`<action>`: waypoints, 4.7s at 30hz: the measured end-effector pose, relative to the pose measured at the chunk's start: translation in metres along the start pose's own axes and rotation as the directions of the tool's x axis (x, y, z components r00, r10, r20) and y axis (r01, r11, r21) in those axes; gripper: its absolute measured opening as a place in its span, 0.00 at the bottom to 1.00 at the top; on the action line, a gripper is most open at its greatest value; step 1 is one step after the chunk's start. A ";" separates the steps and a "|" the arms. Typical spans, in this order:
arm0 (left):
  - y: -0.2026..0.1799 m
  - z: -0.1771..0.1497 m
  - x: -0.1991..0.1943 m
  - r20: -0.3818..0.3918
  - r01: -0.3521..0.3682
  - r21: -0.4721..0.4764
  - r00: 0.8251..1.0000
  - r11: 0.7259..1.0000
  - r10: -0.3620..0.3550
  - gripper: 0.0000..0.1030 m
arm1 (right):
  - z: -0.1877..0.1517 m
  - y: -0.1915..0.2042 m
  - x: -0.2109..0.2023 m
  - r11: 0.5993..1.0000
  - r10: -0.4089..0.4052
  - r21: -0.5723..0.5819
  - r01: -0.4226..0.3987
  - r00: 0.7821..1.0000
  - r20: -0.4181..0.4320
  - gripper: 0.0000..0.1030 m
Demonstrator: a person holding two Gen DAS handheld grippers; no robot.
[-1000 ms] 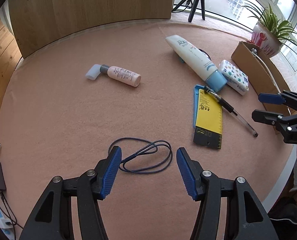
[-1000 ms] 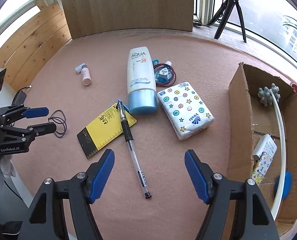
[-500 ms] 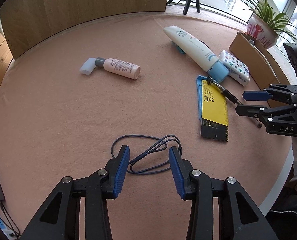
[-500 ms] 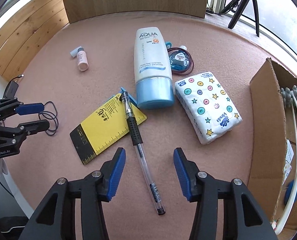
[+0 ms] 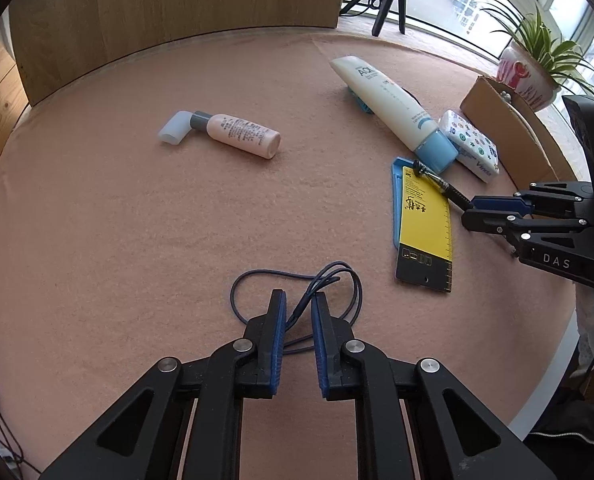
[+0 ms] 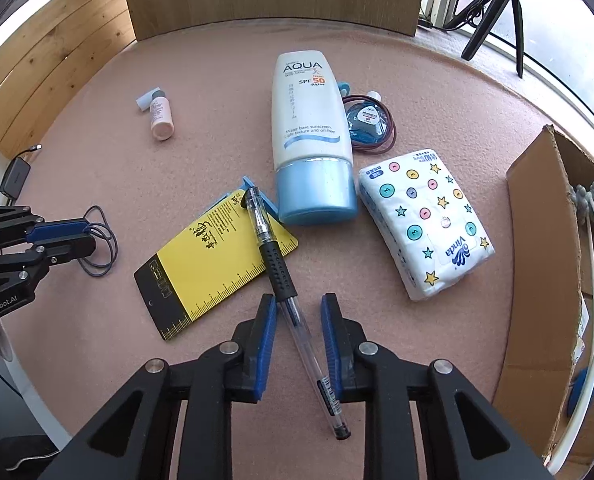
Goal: Organize objects
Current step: 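Grasp the black pen with the right gripper while the left grasps the black cable, then carry the cable with the left tool while the right tool carries the pen to the box, then open both grippers over the box and withdraw, then move the right gripper to the AQUA sunscreen tube and close on it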
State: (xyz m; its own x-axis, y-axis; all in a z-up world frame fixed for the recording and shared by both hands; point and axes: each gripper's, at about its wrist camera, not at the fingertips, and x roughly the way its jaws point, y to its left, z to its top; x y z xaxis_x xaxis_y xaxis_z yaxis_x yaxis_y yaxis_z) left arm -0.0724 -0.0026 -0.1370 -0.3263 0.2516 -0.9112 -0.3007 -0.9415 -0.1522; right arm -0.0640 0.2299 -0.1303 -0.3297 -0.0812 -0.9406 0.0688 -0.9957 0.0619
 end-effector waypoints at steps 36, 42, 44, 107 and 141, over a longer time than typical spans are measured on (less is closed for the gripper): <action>-0.071 0.048 -0.047 0.159 0.114 -0.007 0.981 0.993 -0.112 0.04 | -0.043 -0.069 -0.097 0.977 0.008 0.206 -0.054 0.975 0.222 0.09; -0.110 0.075 -0.045 0.174 0.134 0.062 0.974 0.989 -0.143 0.04 | -0.056 -0.105 -0.118 0.963 -0.042 0.268 -0.027 0.968 0.246 0.09; -0.124 0.084 -0.043 0.177 0.142 0.083 0.972 0.986 -0.155 0.04 | -0.061 -0.118 -0.123 0.956 -0.060 0.292 -0.015 0.967 0.249 0.09; -0.189 0.167 0.017 0.153 0.097 0.079 0.982 0.992 -0.108 0.76 | -0.063 -0.194 -0.129 0.908 -0.071 0.416 -0.059 0.954 0.291 0.71; 0.064 0.066 -0.019 0.128 -0.014 -0.211 0.991 0.977 0.042 0.75 | 0.078 -0.037 -0.049 0.960 0.148 0.213 -0.183 0.974 0.170 0.50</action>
State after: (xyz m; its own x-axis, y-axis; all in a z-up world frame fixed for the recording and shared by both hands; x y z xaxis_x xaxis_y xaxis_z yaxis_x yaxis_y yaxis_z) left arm -0.1444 -0.0525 -0.1038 -0.4507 0.2381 -0.8603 -0.0996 -0.9712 -0.2166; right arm -0.1236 0.2670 -0.0606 -0.4711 -0.2341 -0.8505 -0.0738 -0.9503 0.3025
